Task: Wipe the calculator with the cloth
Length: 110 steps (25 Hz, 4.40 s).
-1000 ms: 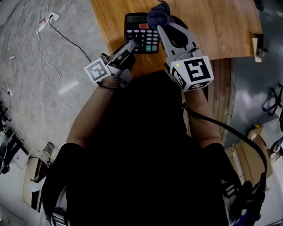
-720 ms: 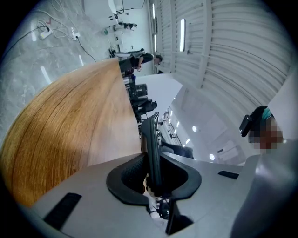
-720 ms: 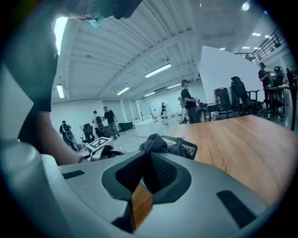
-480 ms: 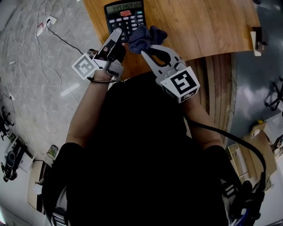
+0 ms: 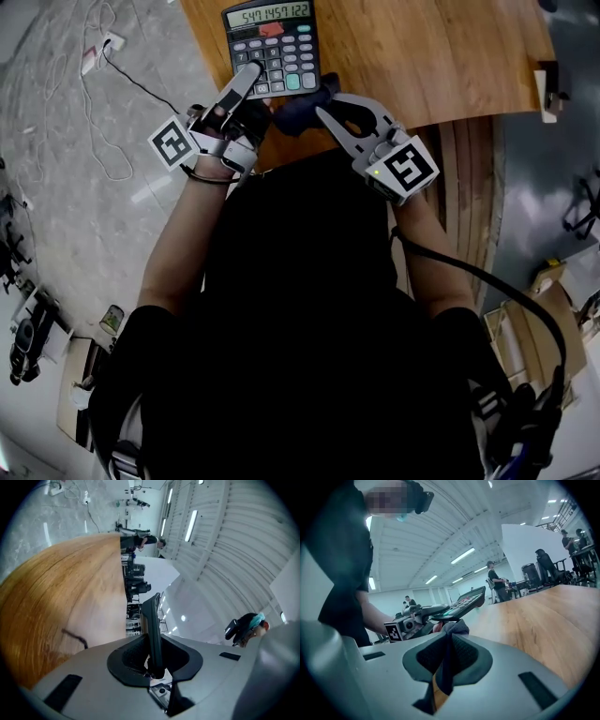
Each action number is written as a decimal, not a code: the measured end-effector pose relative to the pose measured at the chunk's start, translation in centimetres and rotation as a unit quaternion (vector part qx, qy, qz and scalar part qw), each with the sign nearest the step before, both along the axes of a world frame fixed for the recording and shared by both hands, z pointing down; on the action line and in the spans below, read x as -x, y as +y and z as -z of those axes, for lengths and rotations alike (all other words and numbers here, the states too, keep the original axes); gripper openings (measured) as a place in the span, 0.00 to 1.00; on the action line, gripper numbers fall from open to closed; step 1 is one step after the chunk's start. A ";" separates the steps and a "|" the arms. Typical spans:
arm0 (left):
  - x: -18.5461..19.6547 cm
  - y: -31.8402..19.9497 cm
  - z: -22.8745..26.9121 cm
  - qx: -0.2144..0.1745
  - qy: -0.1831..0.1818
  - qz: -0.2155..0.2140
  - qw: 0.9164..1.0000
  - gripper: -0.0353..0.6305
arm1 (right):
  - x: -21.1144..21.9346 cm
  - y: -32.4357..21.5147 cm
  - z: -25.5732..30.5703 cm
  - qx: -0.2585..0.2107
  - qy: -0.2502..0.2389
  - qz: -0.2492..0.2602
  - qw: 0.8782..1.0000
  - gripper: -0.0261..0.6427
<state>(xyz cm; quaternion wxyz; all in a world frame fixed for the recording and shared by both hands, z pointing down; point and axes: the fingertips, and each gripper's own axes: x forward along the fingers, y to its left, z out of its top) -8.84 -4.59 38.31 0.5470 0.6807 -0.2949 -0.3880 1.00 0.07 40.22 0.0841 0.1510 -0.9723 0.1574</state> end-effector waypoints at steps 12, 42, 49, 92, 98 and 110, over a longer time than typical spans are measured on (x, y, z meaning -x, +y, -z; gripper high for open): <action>-2.2 1.1 -0.4 0.015 0.037 -0.068 0.997 0.16 | 0.9 -5.2 0.8 0.002 -0.059 -0.036 0.998 0.09; -2.8 0.5 3.0 0.000 0.084 -0.079 0.993 0.16 | 1.5 -3.7 3.2 0.125 -0.217 0.087 0.964 0.09; -3.0 0.5 3.1 0.000 0.102 -0.092 0.991 0.16 | 0.7 -7.9 4.0 0.120 -0.245 0.040 0.961 0.09; -2.9 0.7 1.8 0.018 0.085 -0.081 0.993 0.16 | -3.1 -9.8 4.5 0.124 -0.253 0.021 0.959 0.09; -2.5 0.6 1.7 0.017 0.072 -0.057 0.996 0.16 | -2.8 -5.5 3.9 0.137 -0.248 0.068 0.957 0.09; -2.9 0.6 2.2 0.028 0.092 -0.080 0.992 0.16 | 2.8 -4.4 3.5 0.089 -0.176 0.100 0.975 0.09</action>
